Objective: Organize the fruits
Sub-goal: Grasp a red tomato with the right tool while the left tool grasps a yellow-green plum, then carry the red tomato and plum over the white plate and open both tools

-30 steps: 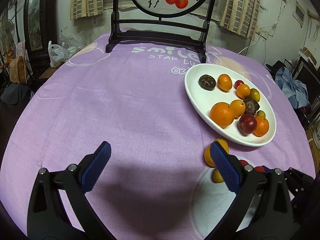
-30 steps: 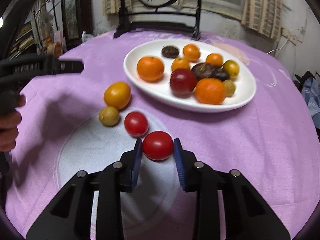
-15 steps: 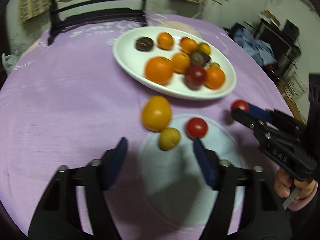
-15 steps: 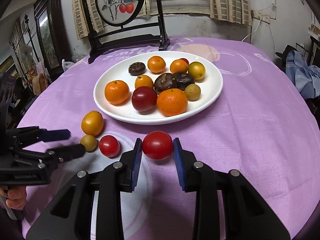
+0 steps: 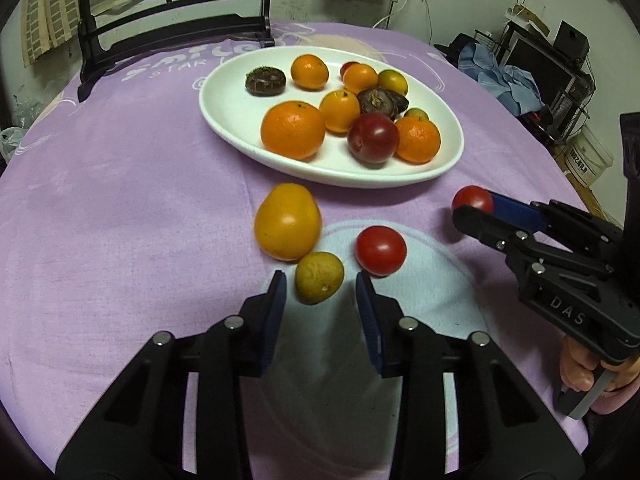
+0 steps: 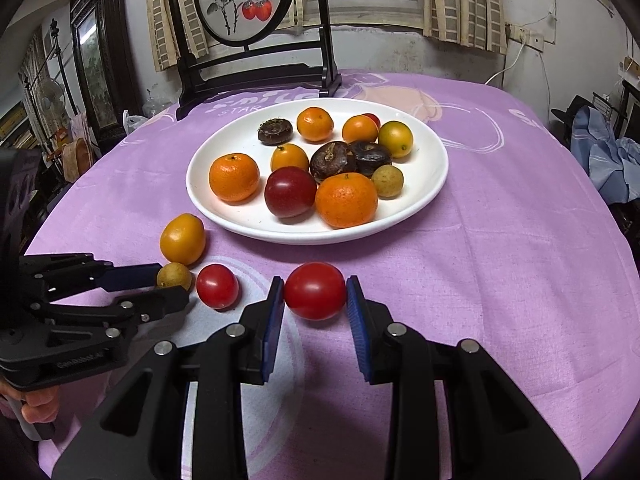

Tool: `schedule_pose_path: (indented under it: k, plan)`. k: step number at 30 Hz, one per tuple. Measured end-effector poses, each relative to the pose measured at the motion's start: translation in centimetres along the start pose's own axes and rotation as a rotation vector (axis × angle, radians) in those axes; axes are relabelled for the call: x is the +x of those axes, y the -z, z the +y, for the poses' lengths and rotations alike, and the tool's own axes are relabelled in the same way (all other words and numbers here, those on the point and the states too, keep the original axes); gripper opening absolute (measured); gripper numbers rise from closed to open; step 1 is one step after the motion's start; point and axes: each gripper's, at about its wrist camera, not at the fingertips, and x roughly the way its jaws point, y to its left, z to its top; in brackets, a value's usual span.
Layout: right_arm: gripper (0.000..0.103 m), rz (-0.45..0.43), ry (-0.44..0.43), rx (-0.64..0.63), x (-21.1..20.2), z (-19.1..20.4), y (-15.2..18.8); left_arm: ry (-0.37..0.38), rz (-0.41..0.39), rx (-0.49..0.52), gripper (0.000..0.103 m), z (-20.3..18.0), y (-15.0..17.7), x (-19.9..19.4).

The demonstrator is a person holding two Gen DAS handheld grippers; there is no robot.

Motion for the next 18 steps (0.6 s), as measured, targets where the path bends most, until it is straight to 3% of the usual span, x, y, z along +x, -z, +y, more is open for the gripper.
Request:
schedule_pose_path:
  k: [9, 14, 18]
  plan:
    - [0.032, -0.007, 0.001, -0.010, -0.1, 0.2, 0.0, -0.030, -0.008, 0.019, 0.026, -0.2, 0.0, 0.7]
    - [0.032, -0.020, 0.021, -0.029, -0.3, 0.4, 0.0, -0.019, -0.003, 0.015, 0.026, -0.3, 0.2, 0.1]
    - [0.032, -0.042, 0.012, -0.043, -0.8, 0.7, 0.0, -0.006, -0.051, 0.024, 0.026, -0.7, 0.5, -1.6]
